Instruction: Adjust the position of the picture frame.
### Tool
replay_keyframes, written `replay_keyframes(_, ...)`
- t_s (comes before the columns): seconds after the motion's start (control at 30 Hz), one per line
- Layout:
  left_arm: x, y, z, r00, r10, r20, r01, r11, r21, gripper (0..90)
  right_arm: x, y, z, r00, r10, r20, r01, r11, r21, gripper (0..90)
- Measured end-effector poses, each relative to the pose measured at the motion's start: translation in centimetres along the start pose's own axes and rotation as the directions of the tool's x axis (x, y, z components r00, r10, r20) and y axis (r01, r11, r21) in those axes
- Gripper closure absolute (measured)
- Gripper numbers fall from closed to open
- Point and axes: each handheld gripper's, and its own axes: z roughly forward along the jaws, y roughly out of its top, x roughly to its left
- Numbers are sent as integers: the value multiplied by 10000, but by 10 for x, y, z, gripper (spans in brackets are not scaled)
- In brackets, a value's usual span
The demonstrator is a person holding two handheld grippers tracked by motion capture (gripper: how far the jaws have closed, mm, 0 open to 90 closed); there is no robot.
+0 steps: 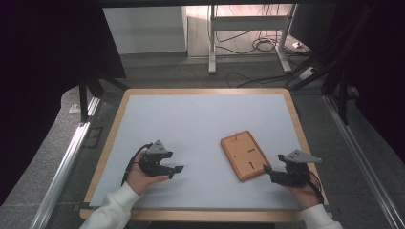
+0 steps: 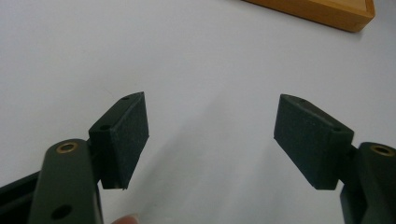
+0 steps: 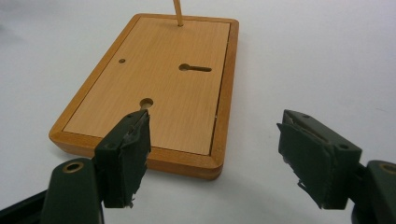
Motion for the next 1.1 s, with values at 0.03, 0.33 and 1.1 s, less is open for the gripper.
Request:
replay_keyframes(0.03,0,0,0,10000,0,0,0,10000,0,259,0,0,0,10000,0,0,0,10000,0,257)
replay_keyframes(0.33,2,-3,-1,9996,175,200,-174,9998,-35,258,2,3,2,9991,-387,-159,385,9992,-100,255)
replay_keyframes(1.1,2,-11,-7,9997,256,-5,-256,9997,12,258,11,59,50,9889,-1330,-659,1354,9902,331,328)
